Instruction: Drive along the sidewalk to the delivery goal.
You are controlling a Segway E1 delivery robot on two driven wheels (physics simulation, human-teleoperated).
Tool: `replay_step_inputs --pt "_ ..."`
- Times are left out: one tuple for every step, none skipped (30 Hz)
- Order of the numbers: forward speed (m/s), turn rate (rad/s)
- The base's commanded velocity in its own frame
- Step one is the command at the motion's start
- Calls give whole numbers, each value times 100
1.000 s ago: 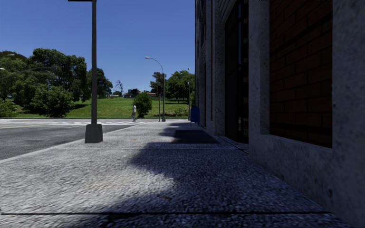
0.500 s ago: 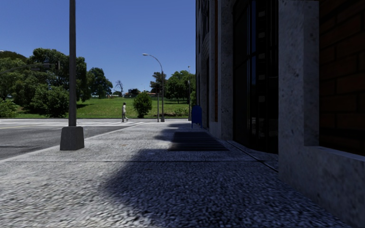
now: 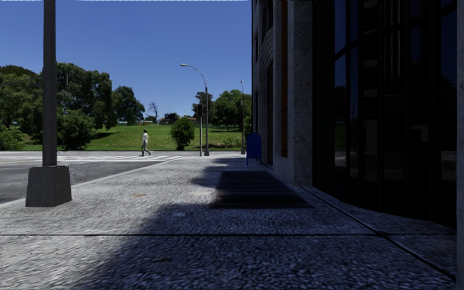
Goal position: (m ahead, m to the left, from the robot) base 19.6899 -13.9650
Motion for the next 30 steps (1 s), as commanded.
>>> replay_step_inputs --pt "200 0" --pt "200 0" --pt "200 0" --pt "200 0" --pt "200 0" --pt "200 0" --pt "200 0" --pt "200 0" --pt "200 0" --pt "200 0" --pt "200 8" --pt "200 14" --pt "200 16" --pt "200 16" --pt "200 18" --pt "200 20" --pt "200 22" --pt "200 22" --pt "200 22" --pt "200 22" --pt "200 22" --pt "200 22" --pt "200 22" --pt "200 21" --pt "200 21" --pt "200 11" --pt "200 5" --pt "200 5" --pt "200 13" --pt "200 17"
